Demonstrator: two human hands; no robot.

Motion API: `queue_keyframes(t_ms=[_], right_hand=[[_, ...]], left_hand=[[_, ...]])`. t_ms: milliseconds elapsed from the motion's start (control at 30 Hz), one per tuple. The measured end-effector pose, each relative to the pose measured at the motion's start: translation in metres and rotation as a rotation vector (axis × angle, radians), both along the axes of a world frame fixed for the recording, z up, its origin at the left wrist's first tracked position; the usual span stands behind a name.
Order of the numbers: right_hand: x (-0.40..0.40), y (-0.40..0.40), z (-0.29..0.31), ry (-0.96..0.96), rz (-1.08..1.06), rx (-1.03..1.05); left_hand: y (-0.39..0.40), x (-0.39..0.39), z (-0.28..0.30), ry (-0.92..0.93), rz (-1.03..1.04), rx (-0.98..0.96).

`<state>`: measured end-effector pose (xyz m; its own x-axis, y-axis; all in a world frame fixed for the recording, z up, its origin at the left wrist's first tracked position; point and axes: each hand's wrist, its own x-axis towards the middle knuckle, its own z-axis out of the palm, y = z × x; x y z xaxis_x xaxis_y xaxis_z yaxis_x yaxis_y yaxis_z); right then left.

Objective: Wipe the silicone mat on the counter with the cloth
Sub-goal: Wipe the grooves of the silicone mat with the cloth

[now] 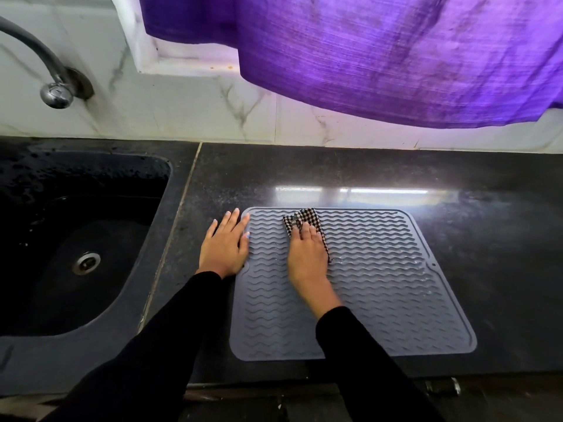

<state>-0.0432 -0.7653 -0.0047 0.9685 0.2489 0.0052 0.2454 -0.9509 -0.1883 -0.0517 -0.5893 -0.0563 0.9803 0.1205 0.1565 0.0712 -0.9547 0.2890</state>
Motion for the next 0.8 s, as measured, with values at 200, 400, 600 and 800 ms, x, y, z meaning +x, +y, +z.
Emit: queue_keyframes(t_ms=[200, 400, 600, 800], right_hand=[[0.013, -0.007, 0.0, -0.025, 0.154, -0.203], [0.041, -0.043, 0.018, 0.255, -0.024, 0.468], [0.049, -0.06, 0.038, 0.206, -0.336, 0.888], [0.007, -0.024, -0.008, -0.021, 0.086, 0.035]], left_hand=[[0.001, 0.002, -0.002, 0.007, 0.003, 0.017], [0.0, 0.001, 0.001, 0.042, 0.0, 0.035], [0.001, 0.0, 0.002, 0.029, -0.012, 0.002], [0.001, 0.001, 0.002, 0.03, -0.008, 0.015]])
